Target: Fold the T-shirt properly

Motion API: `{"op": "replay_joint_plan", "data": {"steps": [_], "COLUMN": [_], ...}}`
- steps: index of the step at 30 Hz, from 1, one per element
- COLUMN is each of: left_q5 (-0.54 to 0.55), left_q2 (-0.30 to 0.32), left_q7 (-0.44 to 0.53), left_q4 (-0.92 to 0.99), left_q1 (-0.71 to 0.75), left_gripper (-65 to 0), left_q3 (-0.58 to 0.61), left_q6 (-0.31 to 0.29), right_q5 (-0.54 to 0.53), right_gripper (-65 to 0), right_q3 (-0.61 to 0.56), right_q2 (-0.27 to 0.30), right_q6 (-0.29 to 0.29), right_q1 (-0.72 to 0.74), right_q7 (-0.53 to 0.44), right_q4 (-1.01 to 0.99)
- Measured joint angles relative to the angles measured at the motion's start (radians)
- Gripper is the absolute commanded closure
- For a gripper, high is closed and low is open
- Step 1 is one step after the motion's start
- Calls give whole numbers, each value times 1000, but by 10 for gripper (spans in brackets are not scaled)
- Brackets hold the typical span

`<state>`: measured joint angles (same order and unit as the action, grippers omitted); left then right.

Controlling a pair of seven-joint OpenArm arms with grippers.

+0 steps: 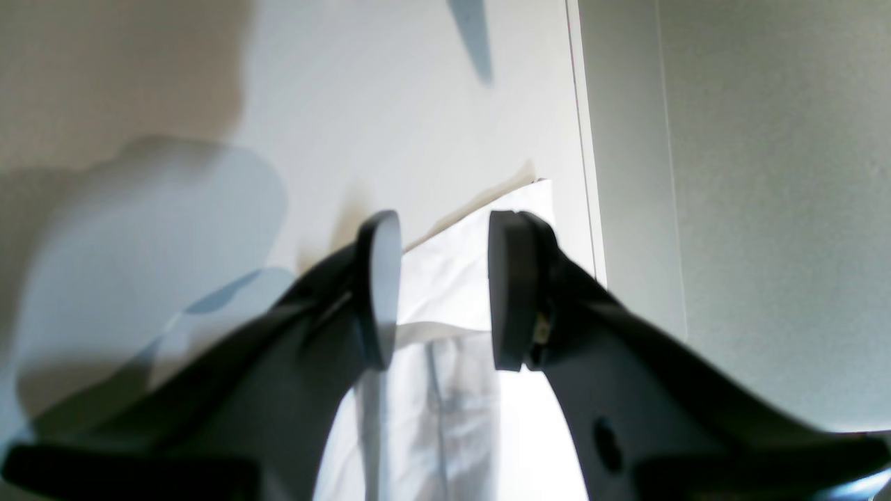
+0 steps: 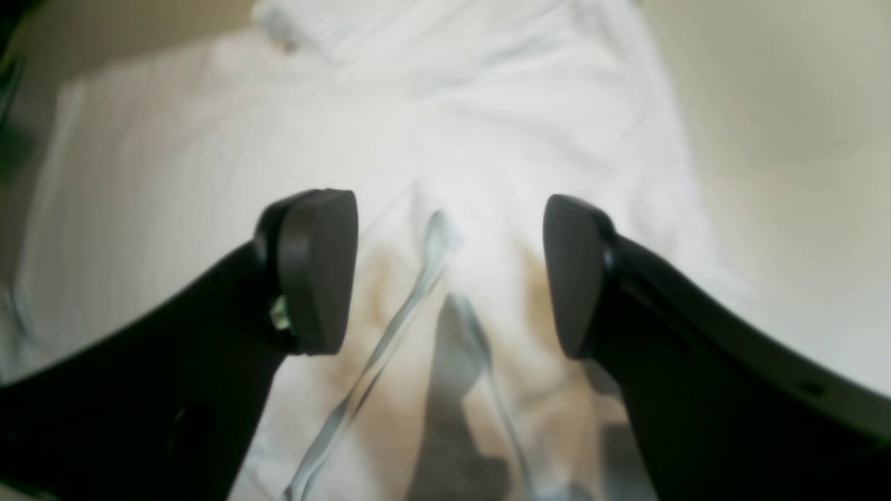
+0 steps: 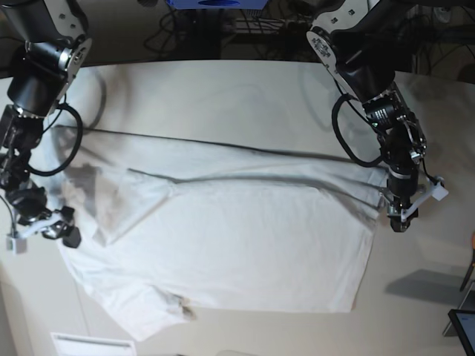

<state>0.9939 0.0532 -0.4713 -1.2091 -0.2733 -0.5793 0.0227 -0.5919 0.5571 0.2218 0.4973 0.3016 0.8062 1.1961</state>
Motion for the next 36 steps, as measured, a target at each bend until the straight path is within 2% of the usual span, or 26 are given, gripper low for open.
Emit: {"op": "replay_joint_plan", "data": {"steps": [3,5,8,11,13,15,17,20,21,23,26,29,31,36], "left_q5": [0,-2,-28,-124,-211,-314,-389,-483,-500,-521,-562,-589,-594,-594], "left_q2": [23,35,79,144,167,163,159,158,159,160,158,153,126,102], "left_q7": [-6,-6,-4,-4,-3,-5,-10,-14,-14,-11,-10,-13,-11,-10], "left_q4": [-12,-69,-207,-387,-482,-547,-588,-602,-602,-605,-608,-608,-608,-608], "left_q1": [22,63,157,271,338,406,476,561,582,620,686,714,707,703], "left_gripper": [-212,-210,-208,-178,-87,0,0,0,0,0,0,0,0,0], "left_q3": [6,8,74,209,275,305,314,311,309,307,305,303,298,301], "left_q6": [-2,0,8,-16,-31,-27,-27,-21,-20,-24,-27,-23,-23,-30], "right_q5": [7,11,10,-5,-10,5,16,4,30,133,298,378,428,526], "right_gripper": [-414,-412,-408,-406,-398,-341,-258,-52,0,-20,0,-1,-1,-1], "right_q3": [77,55,-95,-238,-280,-318,-355,-409,-428,-472,-555,-623,-652,-716], "right_q2": [-1,11,33,40,39,50,58,53,51,46,27,-34,-64,-94], "right_q6": [2,53,163,196,183,168,166,172,183,166,122,124,127,115], "right_q1": [-29,-76,-177,-286,-366,-430,-467,-497,-500,-505,-529,-537,-529,-489], "right_q7": [-37,-33,-35,-48,-76,-73,-72,-87,-86,-78,-76,-80,-85,-76], "right_q4": [43,100,238,388,473,521,554,586,587,595,635,652,652,652]}}
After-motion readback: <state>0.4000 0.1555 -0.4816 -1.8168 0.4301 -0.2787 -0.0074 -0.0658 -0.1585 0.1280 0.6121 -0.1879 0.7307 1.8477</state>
